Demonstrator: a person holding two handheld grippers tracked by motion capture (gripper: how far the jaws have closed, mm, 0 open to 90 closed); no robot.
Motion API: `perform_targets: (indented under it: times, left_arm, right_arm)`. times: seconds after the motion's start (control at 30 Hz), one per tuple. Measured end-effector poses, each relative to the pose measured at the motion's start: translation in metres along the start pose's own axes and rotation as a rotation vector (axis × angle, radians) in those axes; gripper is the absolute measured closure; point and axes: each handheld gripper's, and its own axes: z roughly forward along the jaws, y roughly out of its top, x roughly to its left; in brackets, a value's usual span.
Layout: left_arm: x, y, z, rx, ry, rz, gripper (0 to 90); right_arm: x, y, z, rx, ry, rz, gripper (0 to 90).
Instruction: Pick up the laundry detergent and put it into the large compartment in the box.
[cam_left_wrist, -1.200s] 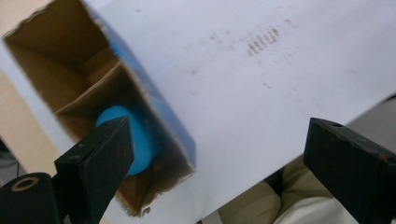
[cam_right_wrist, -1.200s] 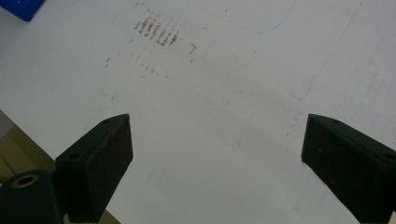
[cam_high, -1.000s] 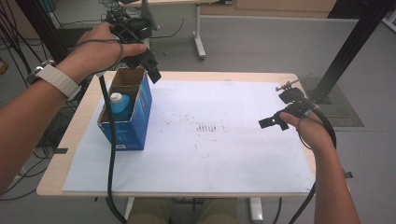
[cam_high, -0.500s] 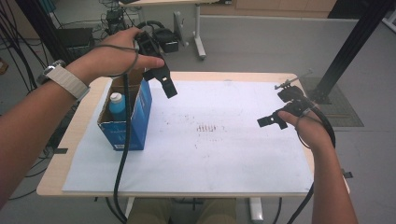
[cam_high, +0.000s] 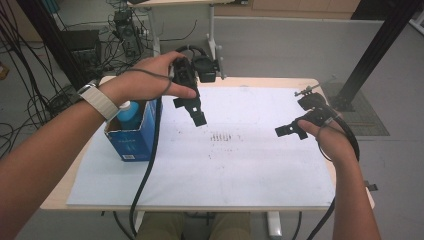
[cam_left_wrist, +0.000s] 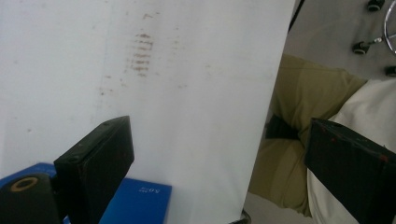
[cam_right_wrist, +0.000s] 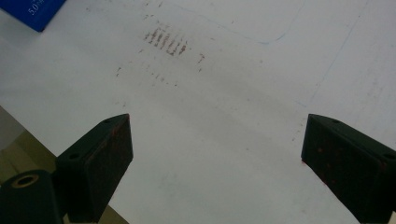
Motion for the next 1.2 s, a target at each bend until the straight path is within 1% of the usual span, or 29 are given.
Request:
perform_targets:
  times: [0.07,0.13,0.27,0.47,0.67,0.9,1.2]
  left_arm:
    - [-0.003,0.006,0.005,0.016,-0.002,0.018,8.9]
    - [-0.004,0.008,0.01,0.024,-0.006,0.022,8.9]
    - [-0.003,0.011,0.016,0.028,-0.018,0.02,8.9]
    - [-0.001,0.009,0.022,0.023,-0.028,0.018,8.9]
    - [0.0,0.009,0.025,0.026,-0.029,0.019,8.9]
    - [0.001,0.009,0.027,0.028,-0.025,0.011,8.9]
    - [0.002,0.007,0.03,0.028,-0.029,0.0,8.9]
  right_arm:
    - [0.0,-0.001,-0.001,-0.001,-0.001,0.004,8.8]
    - [0.0,-0.001,-0.002,-0.004,-0.001,0.004,8.8]
    - [0.001,-0.002,-0.002,-0.004,0.0,0.007,8.8]
    - [0.0,-0.004,0.001,-0.001,0.003,0.008,8.8]
    - [-0.002,-0.003,0.002,0.004,0.005,0.009,8.8]
    - [-0.003,-0.004,0.001,0.001,0.004,0.008,8.8]
    - [-0.005,-0.007,0.001,0.0,0.01,0.013,8.8]
